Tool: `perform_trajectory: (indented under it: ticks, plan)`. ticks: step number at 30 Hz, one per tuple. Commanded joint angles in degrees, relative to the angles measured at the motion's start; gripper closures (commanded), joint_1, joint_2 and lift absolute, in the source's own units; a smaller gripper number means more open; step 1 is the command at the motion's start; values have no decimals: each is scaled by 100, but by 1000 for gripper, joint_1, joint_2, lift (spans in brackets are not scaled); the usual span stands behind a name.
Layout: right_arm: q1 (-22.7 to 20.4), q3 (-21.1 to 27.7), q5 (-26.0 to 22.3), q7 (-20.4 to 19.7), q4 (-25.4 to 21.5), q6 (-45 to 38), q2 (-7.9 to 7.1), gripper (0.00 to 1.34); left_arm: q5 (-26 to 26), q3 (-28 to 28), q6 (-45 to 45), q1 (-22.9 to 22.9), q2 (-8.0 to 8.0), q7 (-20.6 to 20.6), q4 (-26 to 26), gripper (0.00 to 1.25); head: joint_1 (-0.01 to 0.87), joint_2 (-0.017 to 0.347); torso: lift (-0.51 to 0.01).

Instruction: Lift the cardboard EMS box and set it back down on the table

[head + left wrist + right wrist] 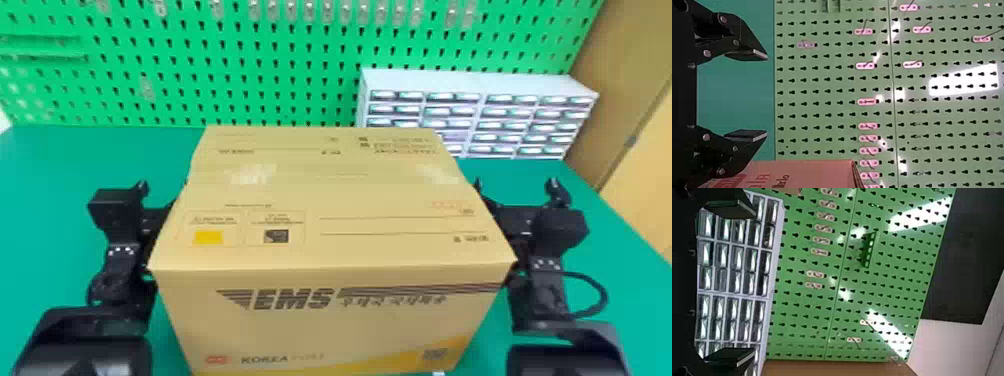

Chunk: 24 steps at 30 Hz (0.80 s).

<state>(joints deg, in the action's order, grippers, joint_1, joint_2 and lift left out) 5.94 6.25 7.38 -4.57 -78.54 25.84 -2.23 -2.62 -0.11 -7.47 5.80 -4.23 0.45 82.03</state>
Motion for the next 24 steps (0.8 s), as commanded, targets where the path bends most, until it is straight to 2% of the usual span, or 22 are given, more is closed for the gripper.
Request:
perform_trajectory:
  ticks: [1, 15, 24]
  plan:
    - [91, -10, 0, 0, -65, 0, -23, 78, -19, 46, 0, 106, 2, -292, 67, 545, 678, -14, -92]
    - [548, -133, -35, 0, -100, 18, -147, 78, -46, 169, 96, 633, 2, -652, 182, 545, 678, -14, -92]
    - [812, -282, -35, 0, -100, 18, -226, 78, -2, 151, 88, 826, 2, -696, 252, 545, 678, -14, -92]
